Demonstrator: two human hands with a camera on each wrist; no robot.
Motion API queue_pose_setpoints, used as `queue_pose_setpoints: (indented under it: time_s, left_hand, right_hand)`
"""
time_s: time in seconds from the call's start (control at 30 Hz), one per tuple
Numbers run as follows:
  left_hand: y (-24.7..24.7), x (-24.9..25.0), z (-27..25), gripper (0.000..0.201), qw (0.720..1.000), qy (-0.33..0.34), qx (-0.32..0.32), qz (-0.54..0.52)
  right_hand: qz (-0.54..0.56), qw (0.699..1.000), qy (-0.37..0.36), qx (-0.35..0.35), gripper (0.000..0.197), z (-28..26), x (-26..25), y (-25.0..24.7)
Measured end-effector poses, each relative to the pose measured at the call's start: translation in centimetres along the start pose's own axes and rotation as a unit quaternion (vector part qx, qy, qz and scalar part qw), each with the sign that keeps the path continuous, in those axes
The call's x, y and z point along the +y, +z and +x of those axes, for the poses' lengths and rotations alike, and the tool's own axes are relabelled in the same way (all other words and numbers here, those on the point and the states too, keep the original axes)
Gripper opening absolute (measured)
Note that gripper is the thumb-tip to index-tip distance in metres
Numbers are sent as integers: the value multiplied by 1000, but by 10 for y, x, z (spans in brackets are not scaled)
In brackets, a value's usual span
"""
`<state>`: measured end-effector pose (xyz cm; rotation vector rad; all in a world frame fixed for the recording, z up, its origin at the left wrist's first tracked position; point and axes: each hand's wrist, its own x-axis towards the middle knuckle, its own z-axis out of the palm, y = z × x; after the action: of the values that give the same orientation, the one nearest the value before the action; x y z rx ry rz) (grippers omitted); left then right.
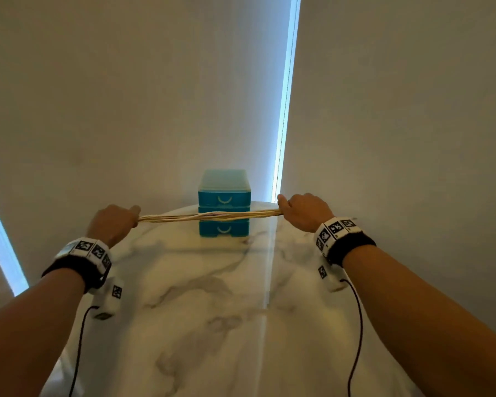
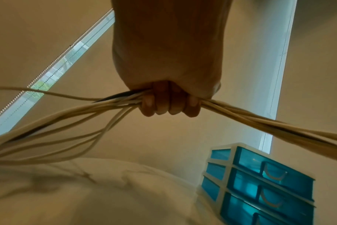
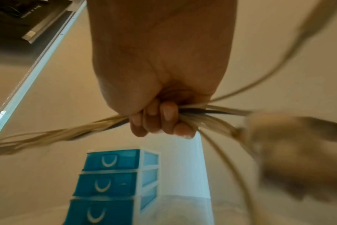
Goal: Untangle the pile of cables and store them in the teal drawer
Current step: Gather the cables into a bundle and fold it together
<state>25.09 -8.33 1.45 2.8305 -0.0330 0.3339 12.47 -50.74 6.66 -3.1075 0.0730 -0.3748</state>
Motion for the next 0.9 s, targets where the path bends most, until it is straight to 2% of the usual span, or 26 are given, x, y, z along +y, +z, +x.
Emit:
queue_pose_setpoints:
  time_s: [0.1, 0.17, 0.23, 0.27, 0.33, 0.4, 0.47, 0.53, 0.57, 0.6, 0.63, 0.67, 0.7, 0.77, 0.83, 0.87, 0.9]
  left_hand:
    - [19, -4, 8, 23, 999, 11, -30, 30]
    - [30, 5, 8, 57, 995, -5, -100, 2]
    - [35, 23, 9, 86, 990, -30, -137, -12]
    - [35, 36, 4, 90, 991, -30, -127, -1]
    - [30, 71, -11, 79, 998, 16, -57, -33]
    - [24, 120, -36, 72, 979, 105, -33, -173]
    - [24, 178, -68, 81, 927, 168, -112, -316]
    - [31, 223, -88, 99, 881, 165, -203, -393]
    - [40, 237, -92, 104, 877, 159, -231, -389]
    - [46, 246, -95, 104, 888, 159, -238, -360]
    - [53, 249, -94, 102, 912, 157, -211, -314]
    - [59, 250, -93, 98, 936, 157, -163, -268]
    - [63, 249, -90, 92, 954, 160, -105, -229]
    - [66, 247, -79, 77, 969, 178, 5, -170]
    - [61, 247, -66, 65, 968, 181, 52, -163]
    - [59, 247, -60, 61, 967, 180, 63, -172]
    - [59, 246, -54, 58, 965, 180, 69, -179]
  right_hand:
    - [-5, 999, 23, 36, 34, -5, 0, 22]
    - [-7, 999, 20, 46, 31, -12, -6, 41]
    - [-17, 999, 10, 40, 34, -17, -12, 57]
    - [-19, 999, 5, 37, 37, -18, -14, 63]
    - [-4, 999, 11, 44, 40, -16, -15, 74]
    - [-3, 999, 18, 48, 37, -14, -19, 77]
    - [-1, 999, -2, 42, 32, -11, -29, 71]
    - [30, 999, -10, 41, 31, -10, -37, 63]
    - [69, 997, 4, 34, 32, -11, -39, 60]
    - [121, 992, 24, 20, 35, -11, -38, 59]
    - [197, 979, 50, 6, 39, -12, -34, 59]
    - [307, 948, 79, -13, 43, -14, -30, 60]
    - [435, 893, 107, -39, 45, -18, -27, 62]
    - [639, 749, 136, -107, 47, -28, -28, 63]
    - [754, 620, 137, -167, 56, -36, -38, 71]
    - [782, 577, 134, -195, 61, -37, -45, 79]
    - [796, 549, 125, -223, 67, -38, -52, 85]
